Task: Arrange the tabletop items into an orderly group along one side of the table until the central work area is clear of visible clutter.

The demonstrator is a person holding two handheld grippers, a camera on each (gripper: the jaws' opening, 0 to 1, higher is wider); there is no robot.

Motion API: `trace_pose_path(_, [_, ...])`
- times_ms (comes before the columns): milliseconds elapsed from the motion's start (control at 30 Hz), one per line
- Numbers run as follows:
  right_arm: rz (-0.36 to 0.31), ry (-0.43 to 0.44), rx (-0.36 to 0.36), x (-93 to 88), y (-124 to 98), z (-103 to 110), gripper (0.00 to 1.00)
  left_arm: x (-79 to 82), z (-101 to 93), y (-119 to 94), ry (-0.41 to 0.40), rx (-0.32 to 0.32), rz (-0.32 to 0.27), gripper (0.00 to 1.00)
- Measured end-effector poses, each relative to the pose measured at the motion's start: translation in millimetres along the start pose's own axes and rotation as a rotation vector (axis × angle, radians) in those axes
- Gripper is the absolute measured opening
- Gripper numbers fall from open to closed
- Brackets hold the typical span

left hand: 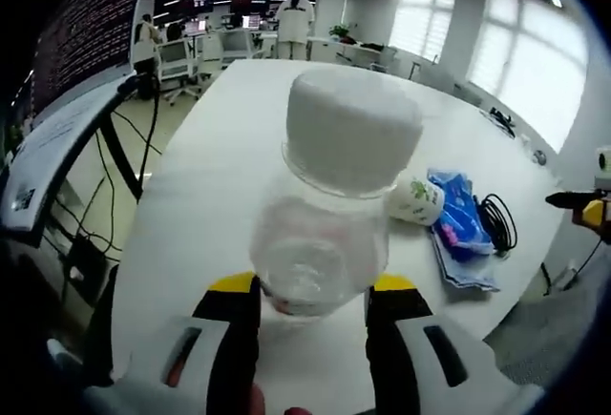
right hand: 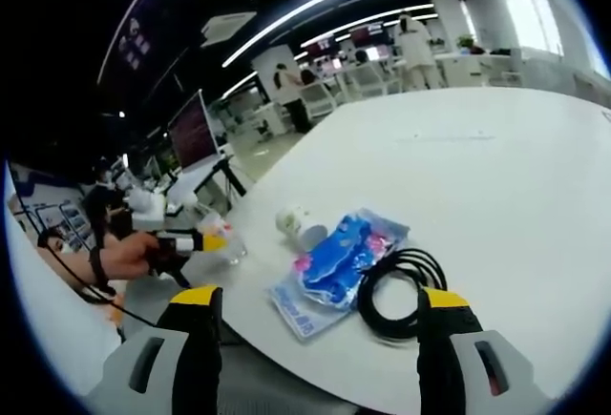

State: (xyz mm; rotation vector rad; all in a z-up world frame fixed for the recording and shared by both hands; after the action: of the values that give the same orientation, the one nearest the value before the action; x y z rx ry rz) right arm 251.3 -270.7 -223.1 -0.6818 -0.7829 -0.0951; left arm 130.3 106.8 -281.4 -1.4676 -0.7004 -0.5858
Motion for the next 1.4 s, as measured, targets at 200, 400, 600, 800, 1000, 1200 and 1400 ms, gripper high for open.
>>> trace_pose_path(200, [0.002,-0.003,-0.003,0.4,0,0,0.86,0.7,4.4,-2,0.056,-0.035,0.011,0.45])
trace_pose_path(400, [0.004,-0.001,-0.008,0.6,-1,-4,0.86,2.2,6.2,-3,0.092,-0.067,0.005,0.44])
trace_pose_path(600, [0.014,-0.004,-0.006,-0.6,-1,-1,0.86,0.6,10.5,-2,0.127,-0.108,0.006,0.39])
trace_pose_path(800, [0.017,-0.003,-0.004,-1.6,0,-1,0.85,1.7,10.5,-3,0.143,-0.104,0.017,0.38])
trace_pose_path(1000, [0.012,0.003,-0.004,-0.4,0,0,0.85,1.8,12.9,1,0.132,-0.095,0.014,0.38])
trace_pose_path(1200, [0.015,0.004,-0.007,0.4,0,-2,0.85,7.2,12.4,8,0.115,-0.078,0.014,0.38])
trace_pose_path(1400, [0.022,0.002,-0.005,1.7,1,-3,0.85,16.6,7.5,14,0.097,-0.060,0.011,0.38])
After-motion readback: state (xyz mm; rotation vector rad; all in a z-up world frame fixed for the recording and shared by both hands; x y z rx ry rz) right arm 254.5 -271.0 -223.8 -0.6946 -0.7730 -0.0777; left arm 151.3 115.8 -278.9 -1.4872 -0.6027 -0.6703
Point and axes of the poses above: the point that each gripper's makers call its tool centre point, and the gripper's own axes: y roughly forward along the fingers, z roughly to its left, x roughly out of its top, the point moved 10 cm from there along -y, roughly backward along the fingers, and after that the axes turned 9 degrees about y, right-handed, at the moved point
